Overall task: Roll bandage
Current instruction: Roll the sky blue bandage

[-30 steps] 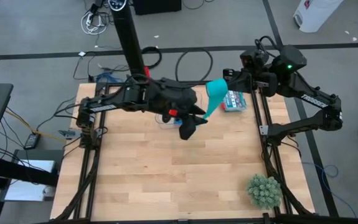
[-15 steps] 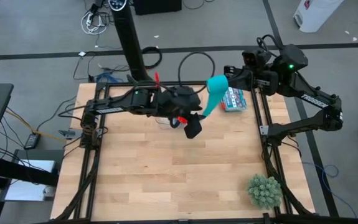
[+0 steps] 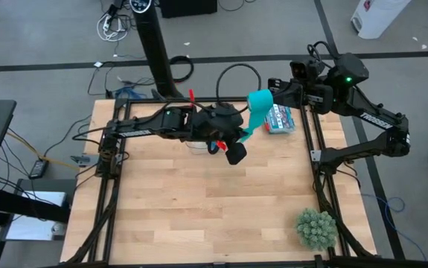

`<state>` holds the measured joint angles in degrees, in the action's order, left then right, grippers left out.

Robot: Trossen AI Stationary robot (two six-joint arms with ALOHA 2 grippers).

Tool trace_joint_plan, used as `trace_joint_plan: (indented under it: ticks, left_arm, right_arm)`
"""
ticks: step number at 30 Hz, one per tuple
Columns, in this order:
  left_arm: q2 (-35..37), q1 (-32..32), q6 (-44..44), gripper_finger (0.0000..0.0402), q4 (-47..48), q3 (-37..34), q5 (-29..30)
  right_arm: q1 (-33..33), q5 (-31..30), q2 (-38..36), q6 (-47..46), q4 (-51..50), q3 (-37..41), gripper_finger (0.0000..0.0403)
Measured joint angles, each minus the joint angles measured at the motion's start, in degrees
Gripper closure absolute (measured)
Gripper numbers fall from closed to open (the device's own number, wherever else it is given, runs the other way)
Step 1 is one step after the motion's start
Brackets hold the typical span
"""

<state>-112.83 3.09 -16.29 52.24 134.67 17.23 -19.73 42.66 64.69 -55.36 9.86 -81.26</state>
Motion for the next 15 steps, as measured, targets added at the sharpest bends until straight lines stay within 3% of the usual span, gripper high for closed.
trace_joint_plan:
  ticks: [9, 15]
  left_arm:
    - [2.97, -2.45, 5.07, 0.0399, 1.34, 0.17, 10.11]
    - [5.84, -5.66, 8.87, 0.0399, -1.42, 0.17, 11.44]
  right_arm:
    - [0.34, 0.79, 0.0, -0.58, 0.63, -0.01, 0.0403]
    - [2.63, 0.64, 0.0, -0.54, 0.79, -0.01, 0.0403]
